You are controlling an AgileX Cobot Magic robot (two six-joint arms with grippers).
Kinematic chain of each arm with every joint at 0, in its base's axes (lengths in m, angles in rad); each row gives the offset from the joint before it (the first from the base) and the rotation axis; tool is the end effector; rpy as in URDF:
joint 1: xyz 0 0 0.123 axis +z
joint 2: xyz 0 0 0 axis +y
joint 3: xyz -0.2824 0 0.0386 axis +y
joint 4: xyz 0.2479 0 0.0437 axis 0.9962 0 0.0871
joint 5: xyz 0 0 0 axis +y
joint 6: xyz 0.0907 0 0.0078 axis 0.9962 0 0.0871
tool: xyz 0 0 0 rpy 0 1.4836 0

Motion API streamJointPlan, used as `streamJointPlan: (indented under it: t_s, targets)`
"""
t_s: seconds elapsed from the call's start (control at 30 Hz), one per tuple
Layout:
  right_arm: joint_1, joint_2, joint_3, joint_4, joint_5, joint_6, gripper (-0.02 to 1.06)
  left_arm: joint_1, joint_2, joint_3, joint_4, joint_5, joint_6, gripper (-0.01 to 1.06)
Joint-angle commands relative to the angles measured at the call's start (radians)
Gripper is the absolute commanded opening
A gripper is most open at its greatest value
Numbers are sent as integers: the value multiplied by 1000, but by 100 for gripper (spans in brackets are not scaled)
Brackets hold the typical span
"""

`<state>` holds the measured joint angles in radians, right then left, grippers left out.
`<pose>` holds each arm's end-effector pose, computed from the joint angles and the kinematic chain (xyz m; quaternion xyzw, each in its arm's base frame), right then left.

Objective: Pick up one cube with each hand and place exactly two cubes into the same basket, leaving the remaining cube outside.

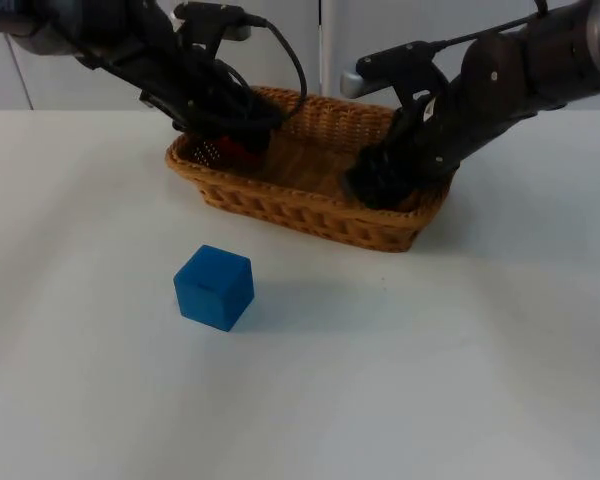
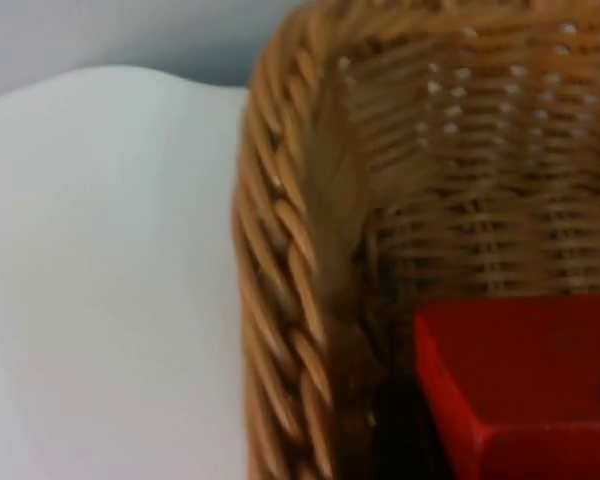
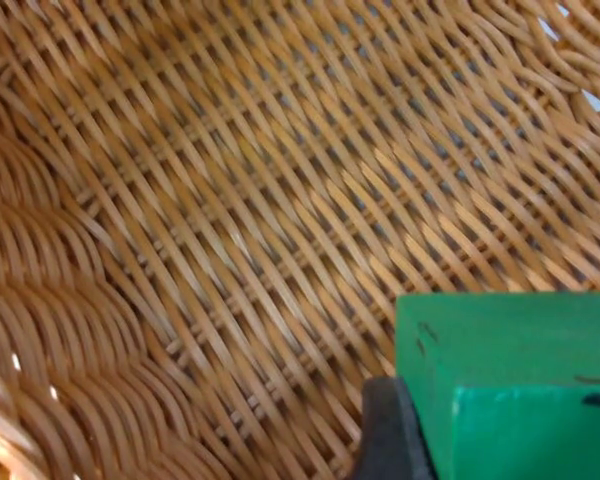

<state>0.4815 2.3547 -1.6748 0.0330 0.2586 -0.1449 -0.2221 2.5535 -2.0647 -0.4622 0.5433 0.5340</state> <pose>0.4489 0.2354 0.1053 -0.2756 0.8945 0.0684 0.3454 0.5328 -0.1419 0.1004 0.2024 0.9161 -0.1244 0.3229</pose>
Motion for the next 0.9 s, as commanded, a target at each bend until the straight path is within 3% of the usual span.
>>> streamJointPlan:
  t_s: [0.0,0.1,0.2,0.23,0.37,0.4,0.43,0.47,0.73,0.87]
  targets:
    - [0,-2,-8,0,-19,1,1,3,-1,-6,-40,16,33,0]
    - [0,-2,-8,0,-21,1,10,3,-1,-6,-93,30,80,7]
    - [0,-2,-8,-3,-21,3,31,3,-1,-6,-154,49,116,37]
    - [0,-2,-8,-3,-21,3,31,3,-1,-6,-154,49,116,37]
    - [0,-11,-8,-3,-25,5,62,3,-16,-6,-155,64,116,87]
    - [0,-11,-8,-3,-25,5,62,3,-16,-6,-155,64,116,87]
    - [0,-26,-8,-3,-29,5,71,3,-30,-6,-155,66,116,101]
    - [0,-33,-8,-3,-30,5,73,3,-36,-6,-155,66,116,105]
    - [0,-121,-8,-5,-2,3,75,3,-92,-6,-155,80,116,105]
    - [0,-211,-8,-33,65,-1,75,3,-161,-6,-143,118,116,105]
